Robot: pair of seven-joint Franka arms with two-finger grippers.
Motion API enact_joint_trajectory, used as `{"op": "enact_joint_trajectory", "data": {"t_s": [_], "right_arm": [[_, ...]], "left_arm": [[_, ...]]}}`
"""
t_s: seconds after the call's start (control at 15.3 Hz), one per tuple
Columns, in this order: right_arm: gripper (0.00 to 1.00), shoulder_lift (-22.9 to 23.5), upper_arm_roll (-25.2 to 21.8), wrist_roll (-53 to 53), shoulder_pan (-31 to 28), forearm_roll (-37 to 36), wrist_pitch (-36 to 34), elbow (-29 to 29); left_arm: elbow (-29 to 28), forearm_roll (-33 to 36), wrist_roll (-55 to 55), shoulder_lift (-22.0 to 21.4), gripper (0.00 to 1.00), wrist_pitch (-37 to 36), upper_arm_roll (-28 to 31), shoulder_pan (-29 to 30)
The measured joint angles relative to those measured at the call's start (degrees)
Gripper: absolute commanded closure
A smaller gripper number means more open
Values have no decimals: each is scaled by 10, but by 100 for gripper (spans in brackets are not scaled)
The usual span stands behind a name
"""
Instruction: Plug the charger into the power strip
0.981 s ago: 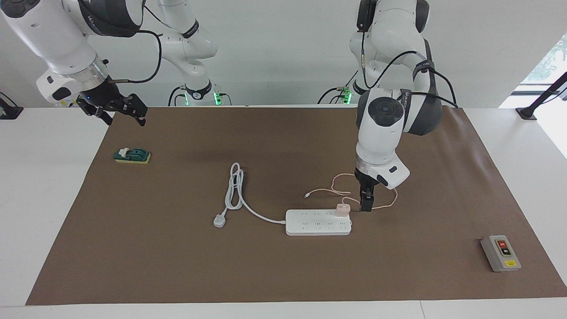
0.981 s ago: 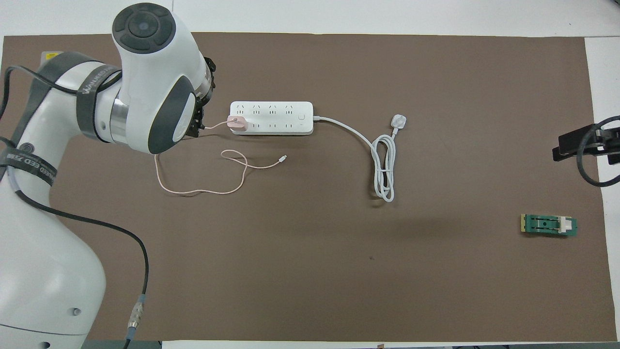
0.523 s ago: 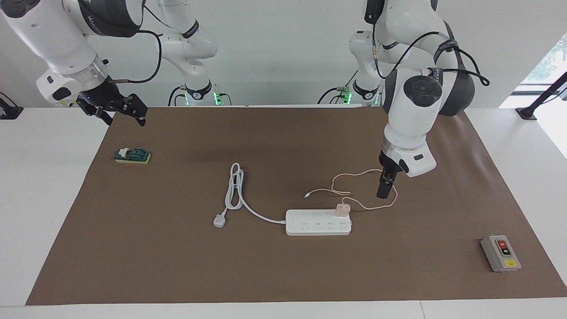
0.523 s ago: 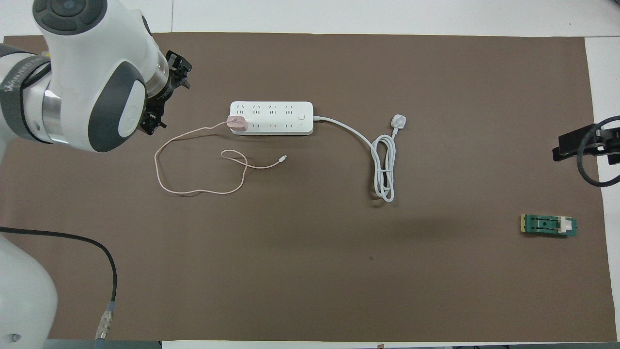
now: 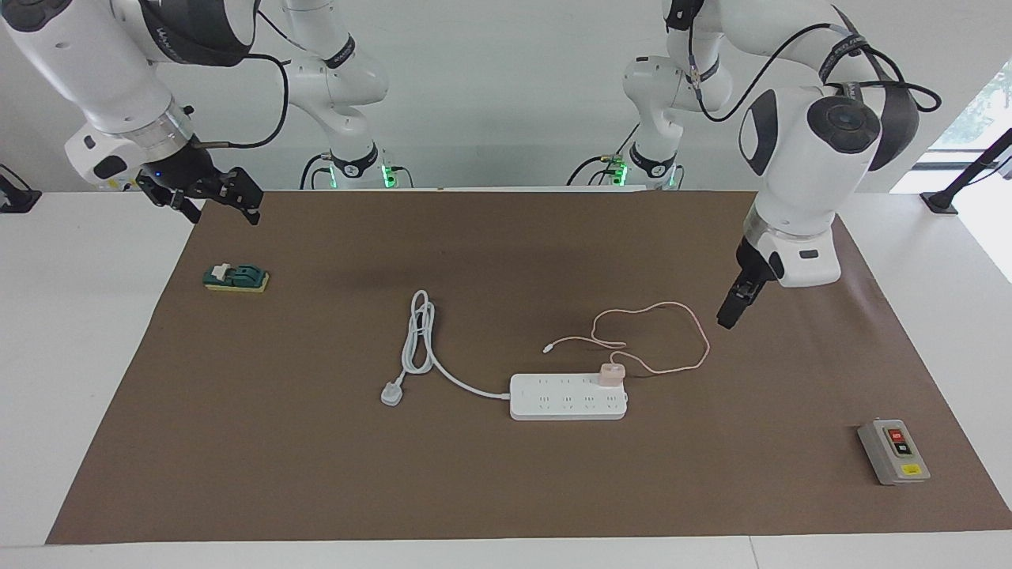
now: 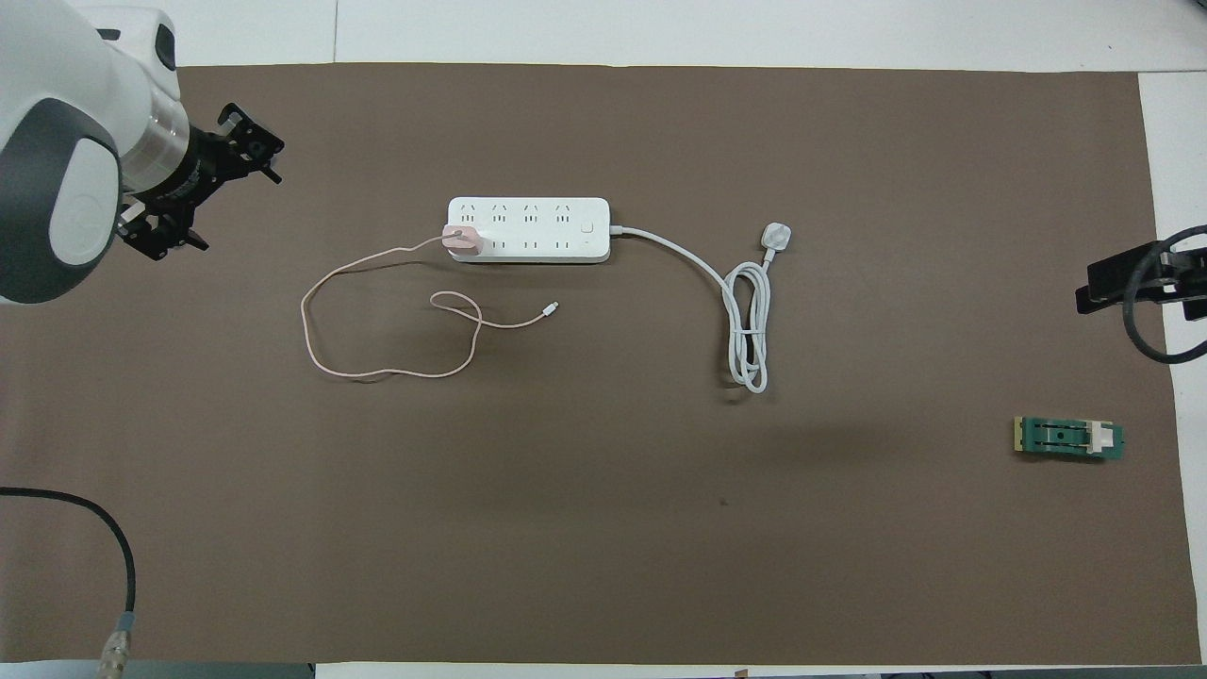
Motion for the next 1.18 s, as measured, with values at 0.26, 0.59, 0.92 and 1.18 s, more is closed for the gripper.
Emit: {"op": "enact_joint_trajectory", "data": {"t_s": [0.26, 0.59, 0.92, 1.18], "right_arm": [[0, 0, 0, 0, 0, 0, 0, 0], [0, 0, 0, 0, 0, 0, 0, 0], [0, 0, 0, 0, 0, 0, 0, 0], [0, 0, 0, 0, 0, 0, 0, 0]], "left_arm": [[-6, 0, 110, -26, 0, -29, 1, 35], [-12, 0, 280, -67, 0, -81, 1, 95], [-80, -2, 367, -142, 0, -98, 1, 119], [-123, -4, 370, -184, 0, -101, -10, 117]]}}
